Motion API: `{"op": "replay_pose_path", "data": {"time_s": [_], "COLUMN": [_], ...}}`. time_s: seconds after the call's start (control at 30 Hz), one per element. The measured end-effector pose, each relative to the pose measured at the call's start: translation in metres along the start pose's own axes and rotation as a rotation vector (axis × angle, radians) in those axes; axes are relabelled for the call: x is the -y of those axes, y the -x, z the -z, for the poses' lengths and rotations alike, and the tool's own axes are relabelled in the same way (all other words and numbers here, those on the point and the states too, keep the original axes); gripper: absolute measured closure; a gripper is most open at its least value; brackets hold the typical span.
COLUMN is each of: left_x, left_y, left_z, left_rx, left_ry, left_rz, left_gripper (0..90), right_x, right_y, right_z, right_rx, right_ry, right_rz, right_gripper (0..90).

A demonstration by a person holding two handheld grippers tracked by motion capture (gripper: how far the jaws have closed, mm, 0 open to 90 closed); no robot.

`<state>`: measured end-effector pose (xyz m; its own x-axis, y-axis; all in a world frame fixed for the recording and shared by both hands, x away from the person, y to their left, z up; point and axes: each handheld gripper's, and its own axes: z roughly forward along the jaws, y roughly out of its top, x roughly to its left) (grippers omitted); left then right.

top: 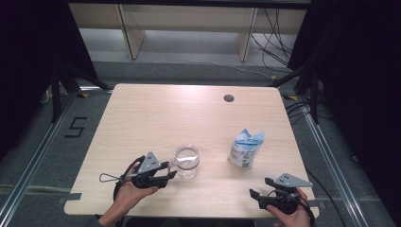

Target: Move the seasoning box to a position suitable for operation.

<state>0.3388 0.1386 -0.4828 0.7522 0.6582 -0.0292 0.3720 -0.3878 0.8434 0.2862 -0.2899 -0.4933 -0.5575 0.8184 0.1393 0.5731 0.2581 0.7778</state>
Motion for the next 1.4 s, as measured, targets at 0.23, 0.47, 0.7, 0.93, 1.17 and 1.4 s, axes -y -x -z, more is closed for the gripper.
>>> {"op": "replay_pose_path", "data": {"time_s": [0.23, 0.47, 0.7, 0.93, 1.17, 1.4], "left_x": [-0.002, -0.002, -0.001, -0.003, -0.005, -0.008], "left_y": [-0.002, 0.001, 0.002, 0.005, 0.008, 0.012], "left_z": [-0.001, -0.001, -0.002, -0.003, -0.008, -0.012], "left_rx": [0.002, 0.015, 0.030, 0.044, 0.080, 0.115], "left_ry": [-0.003, 0.000, 0.014, 0.006, 0.016, 0.007], "left_rz": [-0.028, -0.038, -0.037, -0.055, -0.079, -0.105], "left_gripper": [72.2, 72.6, 72.7, 72.8, 72.8, 72.7], "right_x": [0.000, 0.000, 0.000, 0.000, 0.000, 0.000], "right_y": [0.000, 0.000, 0.000, 0.000, 0.000, 0.000], "right_z": [-0.001, 0.000, 0.000, 0.000, 0.000, 0.000], "right_rx": [0.003, 0.000, 0.001, 0.000, 0.000, 0.000], "right_ry": [0.004, -0.003, -0.002, -0.002, -0.003, -0.002], "right_rz": [-0.001, 0.000, 0.000, 0.001, 0.000, 0.001], "right_gripper": [22.3, 22.4, 22.3, 22.4, 22.4, 22.4]}}
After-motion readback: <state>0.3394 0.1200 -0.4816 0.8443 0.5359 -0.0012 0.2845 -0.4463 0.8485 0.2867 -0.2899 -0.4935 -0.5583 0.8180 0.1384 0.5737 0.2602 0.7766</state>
